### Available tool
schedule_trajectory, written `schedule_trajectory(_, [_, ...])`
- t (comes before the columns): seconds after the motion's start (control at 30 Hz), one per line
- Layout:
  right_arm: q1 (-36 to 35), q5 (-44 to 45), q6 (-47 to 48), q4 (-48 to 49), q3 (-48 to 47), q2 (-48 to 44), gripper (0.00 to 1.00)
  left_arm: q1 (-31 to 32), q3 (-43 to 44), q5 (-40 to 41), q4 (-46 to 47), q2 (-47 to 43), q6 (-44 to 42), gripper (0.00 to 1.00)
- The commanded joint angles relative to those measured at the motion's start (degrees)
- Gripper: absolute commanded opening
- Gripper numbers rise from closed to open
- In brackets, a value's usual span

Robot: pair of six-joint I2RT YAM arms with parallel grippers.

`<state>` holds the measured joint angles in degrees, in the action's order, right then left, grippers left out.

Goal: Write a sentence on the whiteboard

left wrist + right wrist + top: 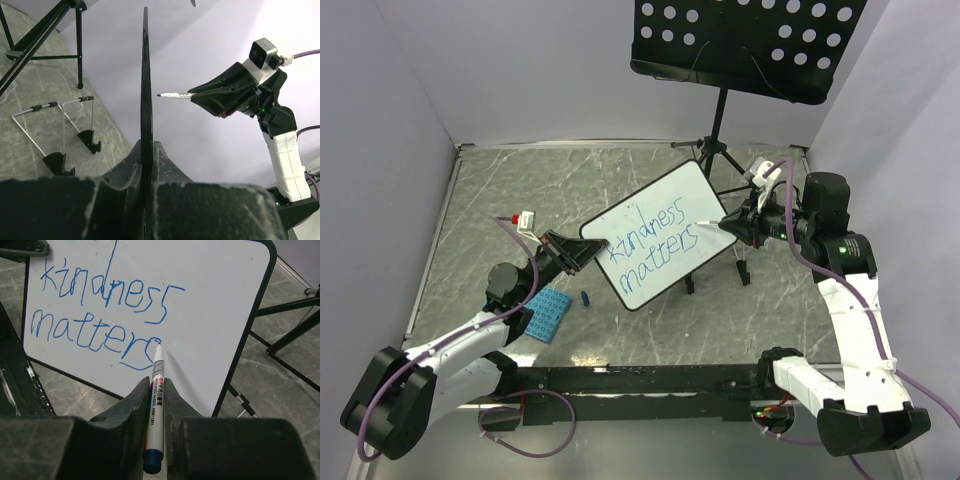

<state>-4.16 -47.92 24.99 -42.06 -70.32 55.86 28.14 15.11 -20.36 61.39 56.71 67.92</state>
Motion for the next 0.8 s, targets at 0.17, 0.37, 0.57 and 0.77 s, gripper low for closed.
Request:
schedule_trajectory(0.17, [0.56, -1.65, 2.08, -1.53, -2.98, -1.10, 0.00, -0.89, 1.58, -1.61, 6.56, -3.01, 0.46, 0.01])
schedule_trajectory(0.37, [0.30, -2.26, 2.51, -2.49, -3.68, -1.63, 0.00, -0.90, 2.37, -2.05, 6.20, -2.57, 0.28, 0.01])
schedule_trajectory(0.57, [-2.68, -7.45, 4.27, -5.91, -3.95, -2.33, 0.00, -0.98, 3.34, -1.53, 5.24, -2.30, 0.46, 0.01])
schedule_trajectory(0.77, [-12.80, -1.73, 7.61, -6.27, 2.03, -5.32, 0.00, -1.07, 3.78, 1.37, 5.15, -1.25, 2.39, 0.01])
